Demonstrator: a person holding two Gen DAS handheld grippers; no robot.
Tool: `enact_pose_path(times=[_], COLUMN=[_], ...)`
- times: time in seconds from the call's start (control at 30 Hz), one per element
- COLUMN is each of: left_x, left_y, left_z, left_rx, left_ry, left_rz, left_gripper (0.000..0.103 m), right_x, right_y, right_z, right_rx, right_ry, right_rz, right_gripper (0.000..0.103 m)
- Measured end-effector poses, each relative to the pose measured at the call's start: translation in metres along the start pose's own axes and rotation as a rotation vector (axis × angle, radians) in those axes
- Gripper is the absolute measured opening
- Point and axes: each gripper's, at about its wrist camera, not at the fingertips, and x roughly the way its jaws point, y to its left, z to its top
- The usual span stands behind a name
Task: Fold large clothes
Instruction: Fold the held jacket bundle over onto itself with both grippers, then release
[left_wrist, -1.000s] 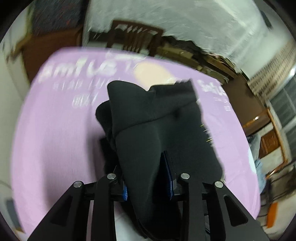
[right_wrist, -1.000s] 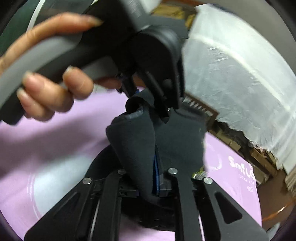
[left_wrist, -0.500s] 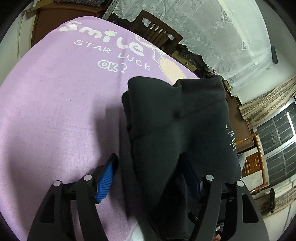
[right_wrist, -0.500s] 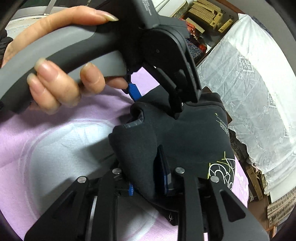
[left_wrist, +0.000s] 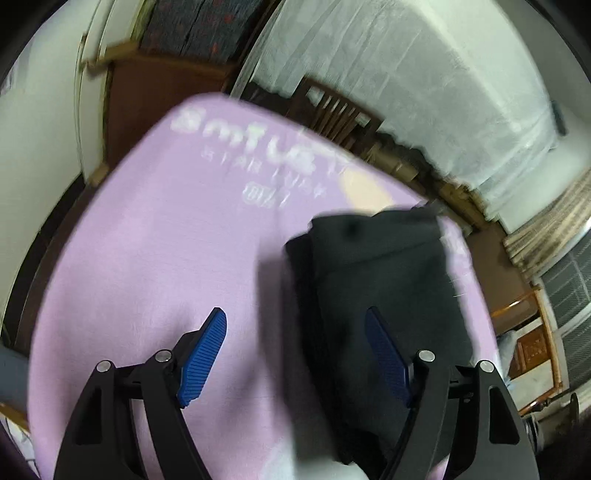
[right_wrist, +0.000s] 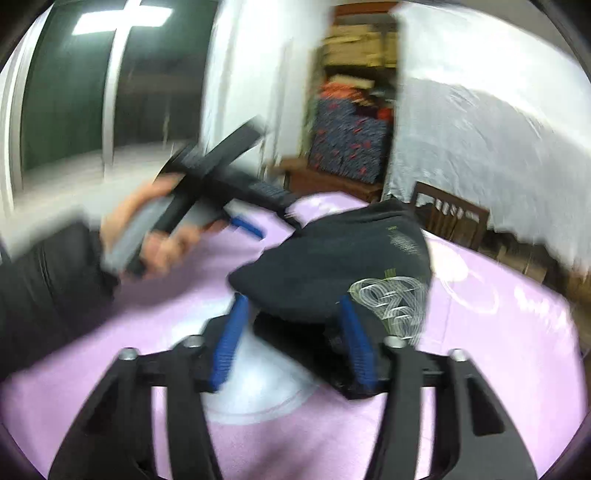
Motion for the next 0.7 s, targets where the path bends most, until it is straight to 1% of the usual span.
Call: enact_pose_path(times=[0.03,0.07,0.13,0.17,0.23,0.27,0.33,0.4,0.43,0.5,0.53,0.63,0.67,0.7], left_x=[-0.008,-0.015,-0.021,-0.020,-0.014,-0.008,0.006,0.022,0.029,0.038,0.040,0.043,0.045,0.046], left_y=[-0.008,-0.017,-0.041,-0.052,-0.077,-0.086,-0.100,-0.105,-0.103,-0.093,-0.086,-0.060,-0.050,-0.042], left_z=[0.002,0.003,0.002,0.001,-0.003,-0.005,-0.012,-0.020,-0.023,-0.031,-0.035,-0.043,-0.046,-0.048], left_rx=[0.011,0.023,0.058,0.077,0.126,0.147,0.187,0.217,0.222,0.217,0.209,0.165,0.140,0.124], left_ry=[-0.023,-0.041,-0.060,-0.066,-0.069,-0.063,-0.047,-0.018,-0.001,0.030,0.041,0.080,0.095,0.107], left_rz=[-0.018,-0.035,-0.051,-0.042,-0.031,-0.026,0.011,0.062,0.085,0.127,0.139,0.139,0.146,0.168], left_gripper=[0.077,0.077,0.077,0.077,0.077,0.077,0.077,0.077,0.077,0.077,0.079,0.080,0.080,0.080], right_x=[-0.004,-0.007,0.000,0.009,0.029,0.039,0.056,0.075,0.086,0.098,0.103,0.114,0.119,0.123], right_y=[-0.014,-0.033,-0.063,-0.083,-0.112,-0.120,-0.131,-0.134,-0.132,-0.119,-0.114,-0.096,-0.090,-0.087], right_z=[0.005,0.012,0.026,0.034,0.045,0.048,0.051,0.048,0.047,0.041,0.040,0.035,0.034,0.033], right_rx=[0.050,0.112,0.180,0.236,0.330,0.353,0.385,0.400,0.391,0.366,0.351,0.313,0.286,0.262], right_ry=[-0.017,-0.033,-0.034,-0.023,0.001,0.008,0.031,0.077,0.101,0.119,0.124,0.163,0.176,0.189], right_rz=[0.002,-0.013,-0.056,-0.058,-0.028,-0.035,-0.043,-0.031,-0.031,-0.027,-0.020,0.003,0.001,0.001], right_gripper=[0.031,0.022,0.012,0.011,0.010,0.010,0.010,0.010,0.010,0.009,0.009,0.009,0.009,0.009])
